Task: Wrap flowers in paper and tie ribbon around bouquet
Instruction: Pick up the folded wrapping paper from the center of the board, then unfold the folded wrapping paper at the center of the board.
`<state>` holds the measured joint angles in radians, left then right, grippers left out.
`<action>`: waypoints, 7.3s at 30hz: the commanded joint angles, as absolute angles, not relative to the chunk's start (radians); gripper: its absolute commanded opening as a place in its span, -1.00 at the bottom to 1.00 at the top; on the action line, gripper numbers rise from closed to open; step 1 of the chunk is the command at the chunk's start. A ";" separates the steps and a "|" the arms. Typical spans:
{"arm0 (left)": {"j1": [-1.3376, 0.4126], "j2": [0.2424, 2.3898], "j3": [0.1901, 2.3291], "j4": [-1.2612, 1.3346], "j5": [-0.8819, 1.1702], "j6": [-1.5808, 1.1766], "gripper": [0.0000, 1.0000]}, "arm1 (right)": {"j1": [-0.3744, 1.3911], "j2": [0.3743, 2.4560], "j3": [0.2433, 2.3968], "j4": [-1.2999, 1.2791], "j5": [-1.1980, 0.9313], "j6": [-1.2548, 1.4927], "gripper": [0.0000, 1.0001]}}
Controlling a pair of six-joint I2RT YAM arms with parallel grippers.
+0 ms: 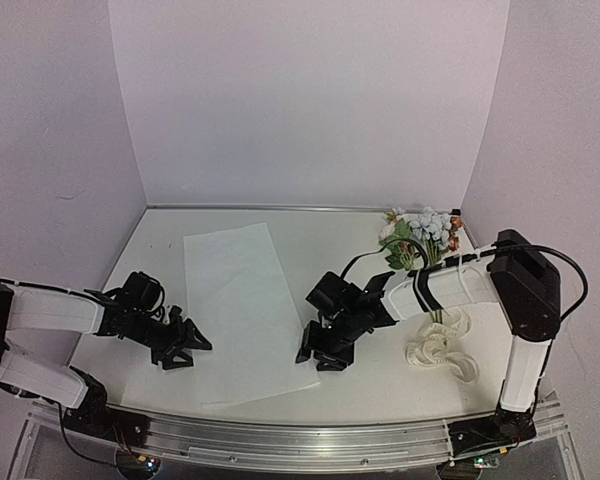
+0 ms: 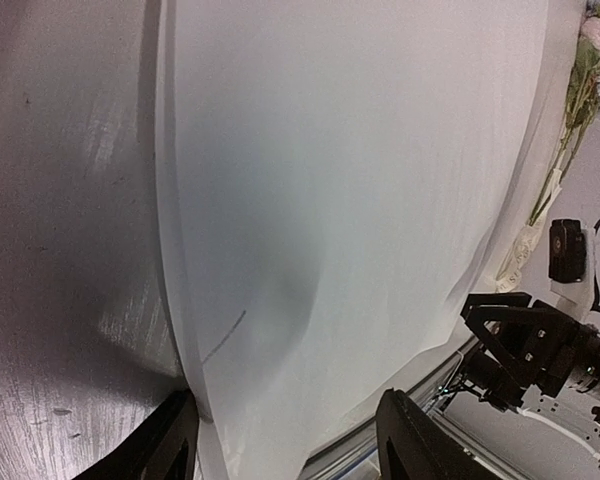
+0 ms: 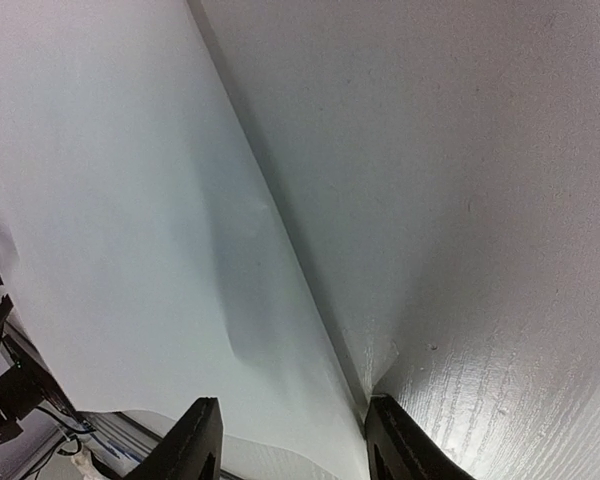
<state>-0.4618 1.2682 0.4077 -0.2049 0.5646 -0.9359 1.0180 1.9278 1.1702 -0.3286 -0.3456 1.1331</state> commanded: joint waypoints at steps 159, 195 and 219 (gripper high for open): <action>-0.444 1.698 0.777 -0.036 0.705 -1.038 0.53 | 1.289 1.679 1.406 -0.870 0.968 1.010 -1.00; -0.424 1.958 0.966 -0.190 0.505 -0.929 0.29 | 1.275 1.381 1.134 -1.044 1.003 1.198 -1.00; -0.280 2.131 1.339 -0.526 0.342 -0.622 0.28 | 1.348 1.592 1.103 -0.901 0.531 1.235 -0.31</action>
